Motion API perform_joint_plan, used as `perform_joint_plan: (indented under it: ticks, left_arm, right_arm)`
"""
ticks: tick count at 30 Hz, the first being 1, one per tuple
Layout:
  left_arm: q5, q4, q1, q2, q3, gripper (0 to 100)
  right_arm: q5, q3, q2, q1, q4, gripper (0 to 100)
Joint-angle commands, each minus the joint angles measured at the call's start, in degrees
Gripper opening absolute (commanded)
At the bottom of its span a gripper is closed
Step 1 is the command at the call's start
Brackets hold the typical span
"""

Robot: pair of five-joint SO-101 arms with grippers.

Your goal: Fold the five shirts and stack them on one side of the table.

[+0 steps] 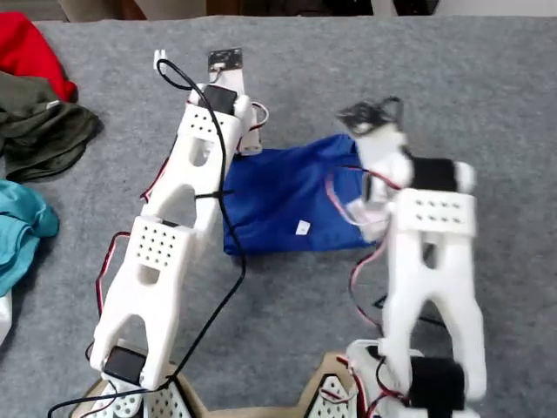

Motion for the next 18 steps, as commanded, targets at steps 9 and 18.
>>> perform_joint_plan:
  ticks: [9,18]
  left_arm:
    - [-2.5,-3.4,-1.5,2.4,-0.5,2]
    - [-3.0,-6.9,-4.7,2.6,-0.1,2]
  right_arm:
    - [-3.6,-2.6,27.2,-0.7,-14.1,0.5]
    - [0.6,-2.8,34.2,9.0,-15.7,0.5]
